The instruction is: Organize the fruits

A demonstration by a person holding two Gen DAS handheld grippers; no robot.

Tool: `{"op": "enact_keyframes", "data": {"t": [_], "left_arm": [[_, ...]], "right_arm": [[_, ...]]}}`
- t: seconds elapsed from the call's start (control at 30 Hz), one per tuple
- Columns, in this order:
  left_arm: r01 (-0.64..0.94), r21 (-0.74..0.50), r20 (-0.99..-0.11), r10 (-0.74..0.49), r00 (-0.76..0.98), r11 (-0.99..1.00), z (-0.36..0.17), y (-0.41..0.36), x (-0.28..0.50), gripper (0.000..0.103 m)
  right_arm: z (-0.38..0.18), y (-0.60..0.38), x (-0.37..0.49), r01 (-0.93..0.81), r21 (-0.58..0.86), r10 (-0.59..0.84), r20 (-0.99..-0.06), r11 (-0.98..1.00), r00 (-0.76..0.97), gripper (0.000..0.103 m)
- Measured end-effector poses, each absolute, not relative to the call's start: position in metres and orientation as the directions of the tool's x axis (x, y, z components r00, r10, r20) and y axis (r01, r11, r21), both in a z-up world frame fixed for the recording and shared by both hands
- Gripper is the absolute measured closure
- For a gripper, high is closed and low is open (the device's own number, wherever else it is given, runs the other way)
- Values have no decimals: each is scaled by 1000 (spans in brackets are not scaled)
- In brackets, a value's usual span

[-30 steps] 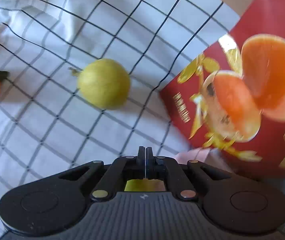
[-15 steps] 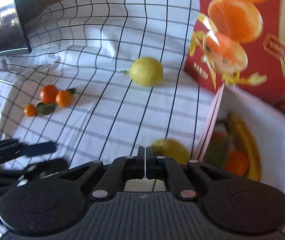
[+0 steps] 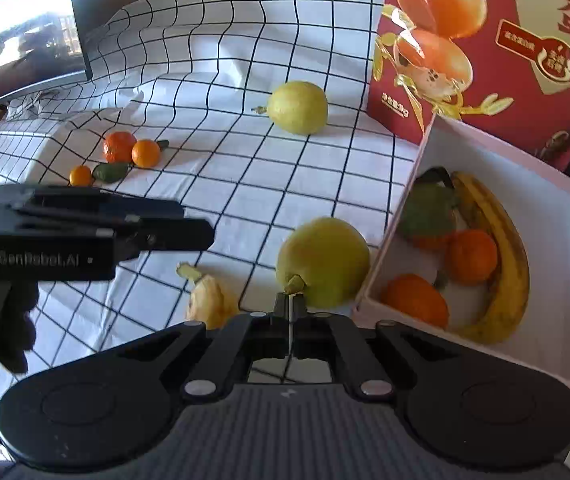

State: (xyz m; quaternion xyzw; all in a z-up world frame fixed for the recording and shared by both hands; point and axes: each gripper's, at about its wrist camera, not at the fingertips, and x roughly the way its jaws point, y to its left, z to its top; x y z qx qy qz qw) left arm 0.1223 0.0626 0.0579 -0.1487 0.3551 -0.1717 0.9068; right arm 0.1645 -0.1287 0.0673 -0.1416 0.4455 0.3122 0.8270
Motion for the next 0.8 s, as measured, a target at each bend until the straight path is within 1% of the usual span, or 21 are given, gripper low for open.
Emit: {"op": "enact_keyframes", "data": {"t": [0.07, 0.13, 0.17, 0.23, 0.3, 0.4, 0.43, 0.47, 0.53, 0.57, 0.6, 0.67, 0.8], "left_arm": [[253, -365, -604, -435, 668, 896, 60, 46, 125, 53], [275, -332, -621, -428, 657, 902, 60, 31, 127, 53], [283, -322, -623, -427, 655, 904, 60, 24, 128, 53], [293, -313, -623, -429, 654, 903, 60, 17, 130, 53], [298, -303, -626, -425, 654, 905, 60, 12, 134, 53], [248, -298, -631, -385, 673, 922, 59, 14, 141, 53], [224, -302, -637, -371, 675, 927, 58, 17, 143, 54], [204, -301, -647, -356, 674, 932, 57, 20, 144, 53], [176, -295, -652, -332, 682, 939, 57, 26, 143, 52], [164, -293, -656, -323, 683, 942, 58, 31, 142, 50], [151, -291, -660, -313, 683, 945, 58, 36, 140, 53], [113, -286, -669, -283, 687, 951, 59, 48, 132, 54], [43, -291, -686, -240, 687, 956, 59, 72, 114, 54]], "right_arm": [[67, -137, 160, -635, 40, 388, -821, 771, 419, 94], [68, -148, 155, -619, 47, 385, -819, 784, 425, 85], [69, -154, 152, -613, 49, 384, -817, 789, 429, 83], [71, -166, 144, -597, 38, 373, -812, 802, 449, 72], [71, -178, 138, -576, 22, 350, -813, 817, 466, 64], [67, -192, 129, -548, 23, 330, -819, 836, 469, 63], [67, -195, 126, -547, 26, 333, -817, 837, 471, 61], [68, -197, 123, -547, 29, 339, -813, 837, 474, 59], [69, -197, 119, -549, 36, 353, -800, 835, 485, 49], [70, -196, 119, -550, 40, 361, -794, 834, 489, 47], [70, -194, 119, -552, 48, 372, -787, 832, 492, 46], [70, -190, 120, -553, 68, 389, -780, 831, 490, 46], [68, -174, 122, -554, 190, 467, -782, 810, 414, 46]]}}
